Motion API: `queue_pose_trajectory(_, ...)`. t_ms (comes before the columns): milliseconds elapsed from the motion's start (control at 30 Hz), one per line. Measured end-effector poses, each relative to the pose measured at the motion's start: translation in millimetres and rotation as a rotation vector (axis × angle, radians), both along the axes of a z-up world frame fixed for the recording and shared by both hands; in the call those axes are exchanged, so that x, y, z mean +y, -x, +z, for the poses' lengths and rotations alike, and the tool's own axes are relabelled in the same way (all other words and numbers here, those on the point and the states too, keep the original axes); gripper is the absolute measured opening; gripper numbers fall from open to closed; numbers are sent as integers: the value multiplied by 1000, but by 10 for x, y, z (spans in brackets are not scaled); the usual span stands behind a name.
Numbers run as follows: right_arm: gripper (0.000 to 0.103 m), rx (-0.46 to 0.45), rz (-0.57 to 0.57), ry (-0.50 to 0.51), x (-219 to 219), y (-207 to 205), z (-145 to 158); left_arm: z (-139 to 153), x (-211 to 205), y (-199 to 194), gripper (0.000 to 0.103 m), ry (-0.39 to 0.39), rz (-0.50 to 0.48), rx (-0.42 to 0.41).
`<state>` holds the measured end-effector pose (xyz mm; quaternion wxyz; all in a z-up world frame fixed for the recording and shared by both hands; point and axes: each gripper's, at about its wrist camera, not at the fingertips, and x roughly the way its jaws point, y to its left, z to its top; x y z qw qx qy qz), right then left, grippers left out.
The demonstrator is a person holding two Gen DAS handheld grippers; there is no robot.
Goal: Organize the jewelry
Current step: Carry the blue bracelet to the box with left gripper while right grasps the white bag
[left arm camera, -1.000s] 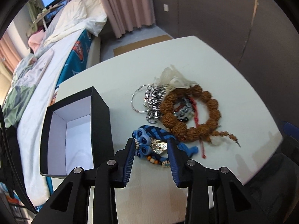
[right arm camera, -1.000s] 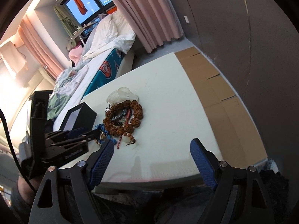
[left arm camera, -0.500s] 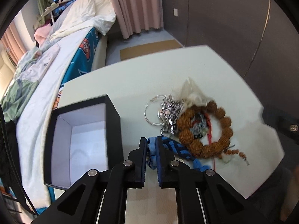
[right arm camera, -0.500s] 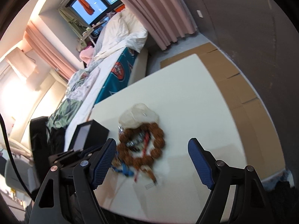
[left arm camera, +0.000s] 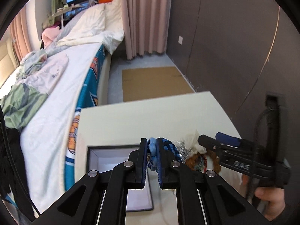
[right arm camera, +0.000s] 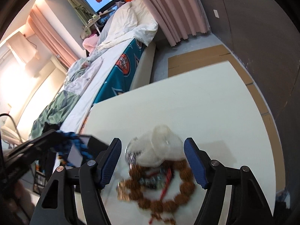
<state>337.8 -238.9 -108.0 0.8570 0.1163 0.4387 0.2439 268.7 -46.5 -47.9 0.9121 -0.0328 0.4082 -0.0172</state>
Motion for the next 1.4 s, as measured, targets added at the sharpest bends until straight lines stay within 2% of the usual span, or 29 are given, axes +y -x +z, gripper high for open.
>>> queue_pose_trajectory(33, 70, -2, -4, 4, 19, -21, -6, 17, 31, 3, 9, -2, 3, -5)
queue_pose_trajectory(100, 58, 6, -6, 20, 85, -53, -60, 49, 96, 1, 9, -15, 12, -15)
queue_pose_trajectory(133, 43, 21, -2, 32, 117, -65, -101, 55, 128, 7, 9, -23, 15, -19)
queue_pose_trajectory(167, 22, 34, -1, 39, 118, -74, -128, 57, 160, 5, 9, -26, 19, -22)
queue_pose_trajectory(200, 10, 53, -4, 47, 120, -83, -167, 67, 188, 7, 9, -22, 22, -23)
queue_pose_trajectory(233, 4, 61, -10, 48, 101, -81, -185, 75, 220, 14, 9, -20, 26, -26)
queue_pose_trajectory(667, 3, -53, -51, -37, -86, 338, 198, 124, 425, 247, 9, 0, 33, -61)
queue_pose_trajectory(833, 3, -83, -29, -114, -10, 431, 381, 104, 529, 357, 9, 12, 29, -56)
queue_pose_trajectory(933, 3, -56, 10, -223, 7, 449, 419, 95, 585, 414, 9, 21, 28, -53)
queue_pose_trajectory(1100, 3, -66, 61, -331, 129, 525, 509, 55, 675, 447, 9, 49, 29, -48)
queue_pose_trajectory(1400, 3, -124, 123, -389, 436, 658, 688, -80, 777, 350, 9, 106, 1, -31)
